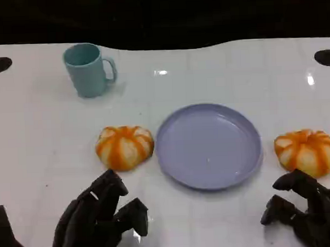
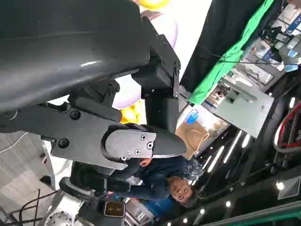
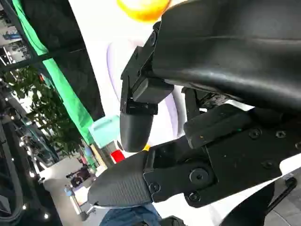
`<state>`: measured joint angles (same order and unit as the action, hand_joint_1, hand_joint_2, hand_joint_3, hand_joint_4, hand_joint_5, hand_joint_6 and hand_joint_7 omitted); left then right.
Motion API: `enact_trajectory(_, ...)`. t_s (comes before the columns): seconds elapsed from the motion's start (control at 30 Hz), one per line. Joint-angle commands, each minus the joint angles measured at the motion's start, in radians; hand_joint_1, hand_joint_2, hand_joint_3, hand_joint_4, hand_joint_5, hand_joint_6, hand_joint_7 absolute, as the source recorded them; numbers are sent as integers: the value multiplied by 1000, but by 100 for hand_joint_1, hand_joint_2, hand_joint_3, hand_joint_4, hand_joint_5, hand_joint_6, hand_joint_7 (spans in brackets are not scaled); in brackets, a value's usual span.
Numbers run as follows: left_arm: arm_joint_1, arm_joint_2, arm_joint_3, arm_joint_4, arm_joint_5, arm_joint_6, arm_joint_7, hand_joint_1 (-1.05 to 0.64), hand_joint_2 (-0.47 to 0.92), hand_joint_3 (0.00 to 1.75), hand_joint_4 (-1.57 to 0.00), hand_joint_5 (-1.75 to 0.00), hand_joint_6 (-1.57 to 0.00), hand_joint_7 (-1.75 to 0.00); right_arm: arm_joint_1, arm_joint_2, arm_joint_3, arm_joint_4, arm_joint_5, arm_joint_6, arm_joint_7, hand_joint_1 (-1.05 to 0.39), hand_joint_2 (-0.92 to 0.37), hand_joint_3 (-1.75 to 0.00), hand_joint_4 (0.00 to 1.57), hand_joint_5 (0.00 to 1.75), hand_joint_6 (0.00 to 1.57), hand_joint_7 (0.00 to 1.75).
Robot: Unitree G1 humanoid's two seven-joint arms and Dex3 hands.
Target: Grasp the bread from the table and place it into the plate.
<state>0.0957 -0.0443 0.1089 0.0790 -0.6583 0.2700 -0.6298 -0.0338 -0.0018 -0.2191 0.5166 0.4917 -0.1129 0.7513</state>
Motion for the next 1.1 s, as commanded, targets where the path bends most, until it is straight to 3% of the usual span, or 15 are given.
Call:
enact_trajectory(0.03,7,17,2,-17,8,12,10,-55,92,23,-81,-175,-62,-161,-1,-18,-5,5,-1,-4,14,-50,-92,-23,68,147,60,115)
enact_trajectory(0.57,-1,12,9,-3,12,-3,-3,-54,92,25,-79,-175,-60,-161,-3,-12,-4,7,-7,-12,3,-51,-92,-22,68,147,61,115)
enact_trajectory(0.67,-17,24,10,9,14,-11,-23,-55,92,28,-77,-175,-59,-158,-3,-3,-2,5,-10,-16,-10,-51,-92,-20,69,147,62,114)
enact_trajectory(0.73,-29,31,11,21,15,-21,-43,-57,92,32,-71,-175,-61,-141,-7,-2,-2,8,-11,-18,-11,-51,-92,-21,69,147,62,114)
enact_trajectory(0.87,-41,37,7,26,35,-49,-44,-57,92,33,-70,-175,-62,-136,-12,0,-3,11,-12,-15,-11,-51,-92,-22,69,147,62,113)
enact_trajectory(0.9,-52,54,-6,4,91,-91,-25,-57,92,31,-68,-162,-62,-119,-17,1,-3,14,-15,-16,-14,-51,-92,-21,69,147,62,113)
enact_trajectory(0.93,-61,66,-16,-11,134,-124,-12,-57,92,25,-61,-125,-62,-71,-20,3,-3,17,-16,-17,-16,-52,-92,-21,69,147,63,114)
enact_trajectory(0.97,-66,73,-22,-21,164,-146,-4,-57,92,23,-60,-110,-65,-49,-23,3,-3,19,-18,-18,-17,-52,-92,-21,69,147,63,114)
enact_trajectory(1.1,-93,105,-44,-42,238,-179,13,-51,92,14,-53,-80,-57,-13,-30,7,-9,26,-11,-9,-9,-51,-92,-20,69,147,62,115)
